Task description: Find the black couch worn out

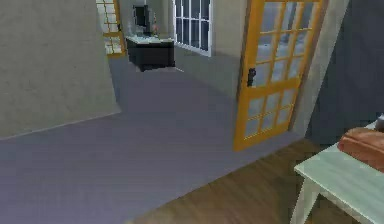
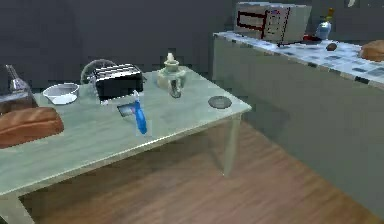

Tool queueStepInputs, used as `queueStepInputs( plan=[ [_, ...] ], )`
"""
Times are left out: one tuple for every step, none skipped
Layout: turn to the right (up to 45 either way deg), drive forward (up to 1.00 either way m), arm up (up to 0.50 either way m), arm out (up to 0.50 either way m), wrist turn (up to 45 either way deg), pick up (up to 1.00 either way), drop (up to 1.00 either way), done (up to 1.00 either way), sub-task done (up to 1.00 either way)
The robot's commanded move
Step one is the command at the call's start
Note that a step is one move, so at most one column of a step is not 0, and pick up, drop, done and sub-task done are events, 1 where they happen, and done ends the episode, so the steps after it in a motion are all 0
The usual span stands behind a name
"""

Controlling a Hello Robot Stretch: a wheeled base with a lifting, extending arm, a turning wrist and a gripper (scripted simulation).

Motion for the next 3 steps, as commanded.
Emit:
queueStepInputs(
  plan=[
    [-45.0, 0.0, 0.0, 0.0, 0.0, 0.0, 0.0, 0.0, 0.0],
    [-27.0, 0.0, 0.0, 0.0, 0.0, 0.0, 0.0, 0.0, 0.0],
    [0.0, 1.0, 0.0, 0.0, 0.0, 0.0, 0.0, 0.0, 0.0]
  ],
)
